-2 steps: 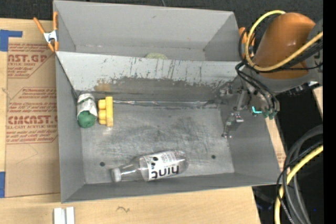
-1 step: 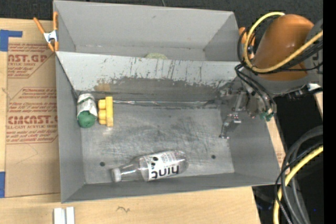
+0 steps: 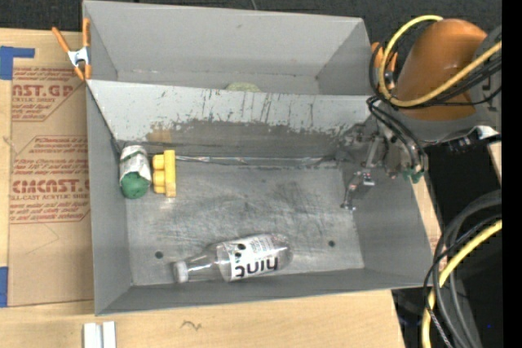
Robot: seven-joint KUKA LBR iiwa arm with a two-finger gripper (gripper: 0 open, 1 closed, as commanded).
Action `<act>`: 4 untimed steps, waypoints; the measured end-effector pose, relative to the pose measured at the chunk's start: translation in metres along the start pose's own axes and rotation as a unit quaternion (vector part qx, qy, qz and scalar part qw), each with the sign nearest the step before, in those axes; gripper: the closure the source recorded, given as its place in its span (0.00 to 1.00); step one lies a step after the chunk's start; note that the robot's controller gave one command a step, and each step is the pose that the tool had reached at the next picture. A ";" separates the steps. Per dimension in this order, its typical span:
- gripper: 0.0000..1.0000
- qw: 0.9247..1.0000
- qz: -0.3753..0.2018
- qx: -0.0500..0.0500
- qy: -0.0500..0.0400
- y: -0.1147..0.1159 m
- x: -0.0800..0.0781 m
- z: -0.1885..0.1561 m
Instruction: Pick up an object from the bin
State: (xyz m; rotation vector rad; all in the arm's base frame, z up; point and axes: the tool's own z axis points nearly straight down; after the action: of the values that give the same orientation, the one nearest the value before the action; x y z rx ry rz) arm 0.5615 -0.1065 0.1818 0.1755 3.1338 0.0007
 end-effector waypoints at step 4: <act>0.00 0.991 -0.132 0.002 0.001 0.038 0.071 0.035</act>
Offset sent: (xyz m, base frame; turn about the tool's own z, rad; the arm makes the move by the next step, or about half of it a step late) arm -0.0505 0.0556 -0.0384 -0.1166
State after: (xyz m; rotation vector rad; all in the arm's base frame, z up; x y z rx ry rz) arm 0.4953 -0.0607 0.1466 -0.2385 3.1318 -0.0048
